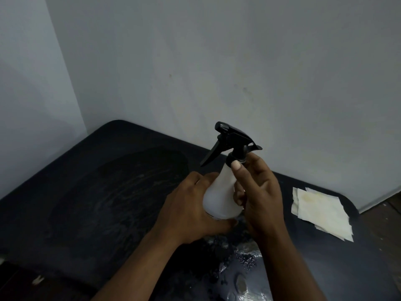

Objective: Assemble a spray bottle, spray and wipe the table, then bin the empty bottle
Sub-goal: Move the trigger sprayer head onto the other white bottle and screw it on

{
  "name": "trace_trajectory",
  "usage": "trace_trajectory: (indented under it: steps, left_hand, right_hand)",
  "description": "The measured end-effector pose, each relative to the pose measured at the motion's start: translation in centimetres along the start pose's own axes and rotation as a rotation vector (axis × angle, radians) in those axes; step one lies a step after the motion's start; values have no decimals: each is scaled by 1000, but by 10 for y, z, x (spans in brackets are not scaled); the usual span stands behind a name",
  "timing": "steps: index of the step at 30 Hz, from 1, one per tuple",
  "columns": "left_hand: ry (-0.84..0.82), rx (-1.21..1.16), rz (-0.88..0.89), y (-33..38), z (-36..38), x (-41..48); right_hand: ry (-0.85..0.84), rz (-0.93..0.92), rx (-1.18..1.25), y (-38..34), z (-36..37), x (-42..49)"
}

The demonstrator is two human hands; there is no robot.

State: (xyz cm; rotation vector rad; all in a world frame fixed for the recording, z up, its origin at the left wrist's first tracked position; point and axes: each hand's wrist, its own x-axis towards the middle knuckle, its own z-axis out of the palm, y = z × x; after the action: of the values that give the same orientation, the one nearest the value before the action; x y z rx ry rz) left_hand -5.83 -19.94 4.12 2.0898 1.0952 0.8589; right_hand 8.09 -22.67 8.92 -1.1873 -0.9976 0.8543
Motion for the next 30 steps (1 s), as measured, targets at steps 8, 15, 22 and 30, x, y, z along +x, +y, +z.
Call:
trace_trajectory:
  steps: [8,15,22,30]
  left_hand:
    - [-5,-17,3,-2,2,1]
    - [-45,-46,14,-1,0,1]
    - [-113,-39,57,-3,1,2]
    - [-177,-130,127,-6,-3,2]
  right_hand:
    - [26,-74,-57,-2,3,1]
    - [-62,-42,-96,-3,-5,-2]
    - [16,-43,-86,-1,-13,4]
    - [-367,-58,-24,-11,-35,2]
